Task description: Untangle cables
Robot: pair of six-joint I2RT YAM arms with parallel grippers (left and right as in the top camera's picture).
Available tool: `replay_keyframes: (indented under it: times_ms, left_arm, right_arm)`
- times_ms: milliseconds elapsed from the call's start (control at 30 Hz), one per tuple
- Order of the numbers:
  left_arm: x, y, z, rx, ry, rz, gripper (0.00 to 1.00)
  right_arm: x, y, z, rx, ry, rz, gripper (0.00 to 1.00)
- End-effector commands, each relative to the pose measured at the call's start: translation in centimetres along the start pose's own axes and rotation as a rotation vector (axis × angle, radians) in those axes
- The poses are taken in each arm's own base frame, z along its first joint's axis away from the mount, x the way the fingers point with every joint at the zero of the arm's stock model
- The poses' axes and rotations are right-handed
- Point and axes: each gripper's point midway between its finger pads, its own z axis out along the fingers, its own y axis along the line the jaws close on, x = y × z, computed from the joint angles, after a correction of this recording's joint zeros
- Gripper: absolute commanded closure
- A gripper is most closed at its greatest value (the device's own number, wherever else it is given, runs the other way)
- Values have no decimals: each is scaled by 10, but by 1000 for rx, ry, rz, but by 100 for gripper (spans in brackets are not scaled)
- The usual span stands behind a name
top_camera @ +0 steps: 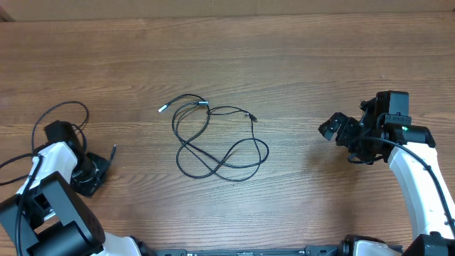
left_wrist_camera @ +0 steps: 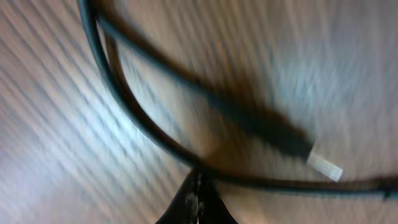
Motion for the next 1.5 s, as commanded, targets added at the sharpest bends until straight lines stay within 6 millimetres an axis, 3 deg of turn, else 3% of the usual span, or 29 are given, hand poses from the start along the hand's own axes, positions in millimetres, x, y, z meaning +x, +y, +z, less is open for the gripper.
replay_keyframes:
  times_ms: [0, 233, 600, 767, 933, 1067, 1133, 1233, 1367, 1467]
  left_arm:
    - [-12, 4, 13, -14, -33, -57, 94]
    - [-45, -14, 9, 63, -164, -78, 93]
    - [-93, -20, -5, 77, -384, -122, 91]
    - [-104, -27, -10, 111, -428, -127, 96]
    - [-101, -46, -18, 189, -396, -3, 96]
    - [-102, -67, -48, 303, -395, 55, 96]
    - [-104, -82, -75, 388, -418, 112, 95]
    - [-96, -112, -122, 548, -455, 226, 80]
    - [-60, -153, -175, 743, -480, 415, 57]
    - [-17, -182, -190, 829, -451, 586, 47]
  right_arm:
    - [1, 2, 2, -2, 7, -14, 0]
    - [3, 1, 2, 0, 12, -8, 0]
    - [9, -2, 1, 11, 39, 2, 0]
    - [10, -1, 1, 11, 40, 5, 0]
    - [10, -1, 1, 11, 40, 5, 0]
    - [10, -1, 1, 11, 40, 5, 0]
    - [10, -1, 1, 11, 40, 5, 0]
    - [10, -1, 1, 11, 40, 5, 0]
    - [10, -1, 1, 11, 40, 5, 0]
    - [9, -1, 1, 11, 39, 5, 0]
